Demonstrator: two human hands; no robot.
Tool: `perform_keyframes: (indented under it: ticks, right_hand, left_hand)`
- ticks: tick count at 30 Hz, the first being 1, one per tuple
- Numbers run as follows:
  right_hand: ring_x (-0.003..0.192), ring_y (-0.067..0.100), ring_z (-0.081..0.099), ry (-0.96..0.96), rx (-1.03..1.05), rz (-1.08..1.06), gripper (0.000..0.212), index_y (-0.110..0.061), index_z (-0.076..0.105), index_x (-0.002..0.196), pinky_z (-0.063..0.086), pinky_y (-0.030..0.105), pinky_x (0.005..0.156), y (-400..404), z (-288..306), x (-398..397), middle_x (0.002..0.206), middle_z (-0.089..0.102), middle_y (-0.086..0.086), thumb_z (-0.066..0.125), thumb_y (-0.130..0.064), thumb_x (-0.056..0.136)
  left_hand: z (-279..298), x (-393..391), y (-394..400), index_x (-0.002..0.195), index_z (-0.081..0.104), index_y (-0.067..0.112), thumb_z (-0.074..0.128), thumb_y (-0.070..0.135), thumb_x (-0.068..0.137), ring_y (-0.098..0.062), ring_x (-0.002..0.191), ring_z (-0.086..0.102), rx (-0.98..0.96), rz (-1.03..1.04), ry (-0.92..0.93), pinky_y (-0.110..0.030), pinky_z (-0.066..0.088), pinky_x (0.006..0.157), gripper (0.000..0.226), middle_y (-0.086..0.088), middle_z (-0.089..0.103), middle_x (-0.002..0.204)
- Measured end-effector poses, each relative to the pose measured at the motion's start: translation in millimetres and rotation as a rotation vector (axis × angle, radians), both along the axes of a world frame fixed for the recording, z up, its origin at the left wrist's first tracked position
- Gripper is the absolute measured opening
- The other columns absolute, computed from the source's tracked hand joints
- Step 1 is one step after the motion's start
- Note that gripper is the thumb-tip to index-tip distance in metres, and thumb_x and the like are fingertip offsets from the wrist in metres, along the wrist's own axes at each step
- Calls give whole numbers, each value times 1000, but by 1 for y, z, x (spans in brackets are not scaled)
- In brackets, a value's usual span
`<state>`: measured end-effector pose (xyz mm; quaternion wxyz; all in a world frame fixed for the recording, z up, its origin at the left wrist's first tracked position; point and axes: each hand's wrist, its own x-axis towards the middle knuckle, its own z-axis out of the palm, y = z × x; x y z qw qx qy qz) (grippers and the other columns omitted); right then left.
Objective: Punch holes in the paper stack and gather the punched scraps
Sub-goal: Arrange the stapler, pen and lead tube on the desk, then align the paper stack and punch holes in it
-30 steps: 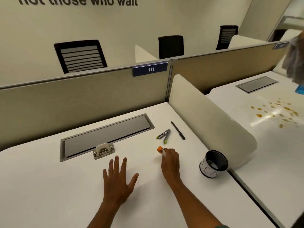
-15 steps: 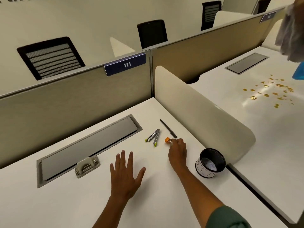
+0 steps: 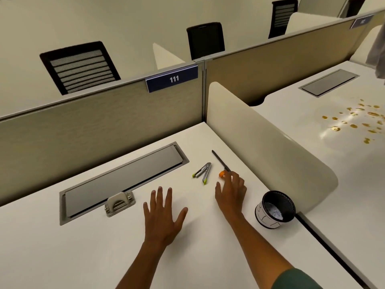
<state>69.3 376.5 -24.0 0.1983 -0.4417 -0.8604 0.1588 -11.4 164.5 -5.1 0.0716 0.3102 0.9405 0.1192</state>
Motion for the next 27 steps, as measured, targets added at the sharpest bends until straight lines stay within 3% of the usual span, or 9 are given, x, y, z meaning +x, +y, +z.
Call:
perform_keyframes:
  ticks: [10, 16, 27]
  right_hand:
    - [130, 28, 46, 88, 41, 204, 65, -16, 47, 138, 40, 49, 102, -54, 29, -5, 140, 50, 8, 58, -53, 86]
    - [137, 30, 40, 119, 74, 349, 78, -17, 35, 147, 37, 54, 107, -97, 44, -15, 150, 41, 11, 53, -60, 85]
    - [149, 32, 16, -1, 190, 559, 85, -25, 20, 154, 16, 59, 116, -205, 79, -40, 162, 16, 7, 37, -71, 85]
  left_hand:
    - [30, 9, -56, 158, 0, 29, 27, 74, 91, -25, 154, -11, 43, 122, 30, -50, -1, 123, 85, -4, -7, 167]
    - [45, 11, -113, 158, 1, 26, 19, 76, 89, -27, 154, -11, -3, 228, 73, -53, -1, 123, 87, -5, -7, 167]
    - [58, 15, -224, 158, 2, 28, 16, 77, 86, -27, 154, -10, 40, 393, 111, -53, 2, 123, 88, -6, -7, 167]
